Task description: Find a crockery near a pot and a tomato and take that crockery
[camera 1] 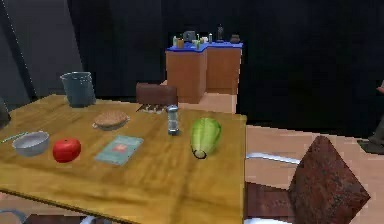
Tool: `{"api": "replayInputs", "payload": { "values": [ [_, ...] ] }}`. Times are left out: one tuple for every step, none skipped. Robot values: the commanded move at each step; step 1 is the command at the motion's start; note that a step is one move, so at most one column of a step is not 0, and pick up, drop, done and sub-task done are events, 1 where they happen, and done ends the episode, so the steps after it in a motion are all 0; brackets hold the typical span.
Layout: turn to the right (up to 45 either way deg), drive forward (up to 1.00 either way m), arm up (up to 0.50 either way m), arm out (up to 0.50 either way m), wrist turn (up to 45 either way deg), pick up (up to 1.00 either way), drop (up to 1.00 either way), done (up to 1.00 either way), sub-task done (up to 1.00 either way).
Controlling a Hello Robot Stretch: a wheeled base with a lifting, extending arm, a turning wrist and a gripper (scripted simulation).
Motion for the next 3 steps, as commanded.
{"api": "replayInputs", "payload": {
  "values": [
    [45.0, 0.00, 0.00, 0.00, 0.0, 0.00, 0.00, 0.00, 0.00],
    [39.0, 0.00, 0.00, 0.00, 0.0, 0.00, 0.00, 0.00, 0.00],
    [0.0, 0.90, 0.00, 0.00, 0.0, 0.00, 0.00, 0.00, 0.00]
  ]
}}
